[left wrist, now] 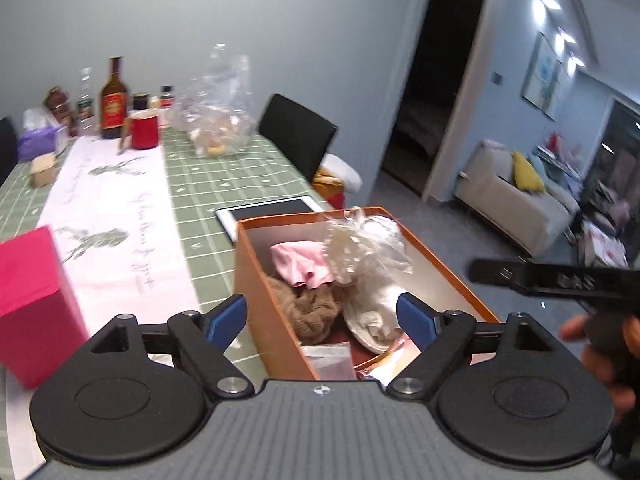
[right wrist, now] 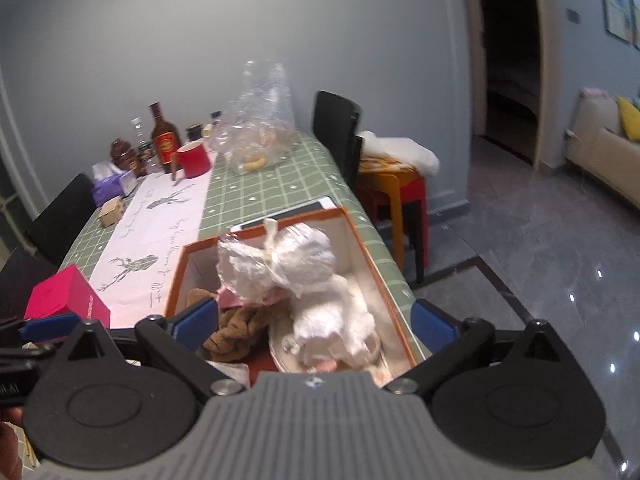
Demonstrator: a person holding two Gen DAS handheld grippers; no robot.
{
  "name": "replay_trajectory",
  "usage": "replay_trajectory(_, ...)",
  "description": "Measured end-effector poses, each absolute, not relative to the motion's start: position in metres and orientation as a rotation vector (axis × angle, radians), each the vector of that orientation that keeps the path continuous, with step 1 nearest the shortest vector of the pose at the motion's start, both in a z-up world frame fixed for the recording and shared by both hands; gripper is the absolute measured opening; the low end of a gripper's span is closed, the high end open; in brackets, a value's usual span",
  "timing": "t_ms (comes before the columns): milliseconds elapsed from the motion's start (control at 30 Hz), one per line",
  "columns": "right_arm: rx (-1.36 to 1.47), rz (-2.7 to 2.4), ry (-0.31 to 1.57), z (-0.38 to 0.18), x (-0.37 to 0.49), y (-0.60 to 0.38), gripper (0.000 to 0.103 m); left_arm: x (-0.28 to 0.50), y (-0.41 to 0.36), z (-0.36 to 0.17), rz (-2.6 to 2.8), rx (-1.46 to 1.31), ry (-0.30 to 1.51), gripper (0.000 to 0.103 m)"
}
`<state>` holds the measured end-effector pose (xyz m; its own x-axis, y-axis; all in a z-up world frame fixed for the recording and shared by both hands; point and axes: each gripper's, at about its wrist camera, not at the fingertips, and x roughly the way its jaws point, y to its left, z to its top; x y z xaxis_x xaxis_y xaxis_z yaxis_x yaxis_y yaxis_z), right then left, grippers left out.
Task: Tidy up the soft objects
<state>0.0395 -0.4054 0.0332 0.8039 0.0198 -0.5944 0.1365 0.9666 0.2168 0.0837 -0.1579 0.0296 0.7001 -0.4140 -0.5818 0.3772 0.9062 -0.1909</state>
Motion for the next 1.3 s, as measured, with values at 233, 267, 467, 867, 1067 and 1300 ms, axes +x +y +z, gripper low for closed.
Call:
replay_trajectory(233,0.185,-0.119,0.617,0.030,0.004,-0.387,0.100,0.079,-0.153,0.014,-0.396,-0.020,0.743,0.103)
replay_trajectory(267,0.156,-0.142,0.618,0.028,0.002,-0.382,0.100,0.079,-0.153,0.012,-0.393,-0.011,0.749,0.103)
replay_trajectory(467,0.128,-0.172,0.680,0.019,-0.002,-0.365,0.100,0.074,-0.157,0.000,-0.379,0.056,0.747,0.103)
replay_trajectory(867,0.077,-0.178,0.794,0.000,0.010,-0.345,0.100,0.070,-0.154,-0.012,-0.359,0.066,0.798,0.103)
replay_trajectory(1067,0.078,-0.171,0.798,0.001,0.010,-0.344,0.100,0.068,-0.158,-0.017,-0.370,0.081,0.809,0.103)
replay_trajectory(1300,0.083,-0.175,0.801,0.000,0.011,-0.346,0.100,0.067,-0.157,-0.017,-0.374,0.080,0.813,0.103)
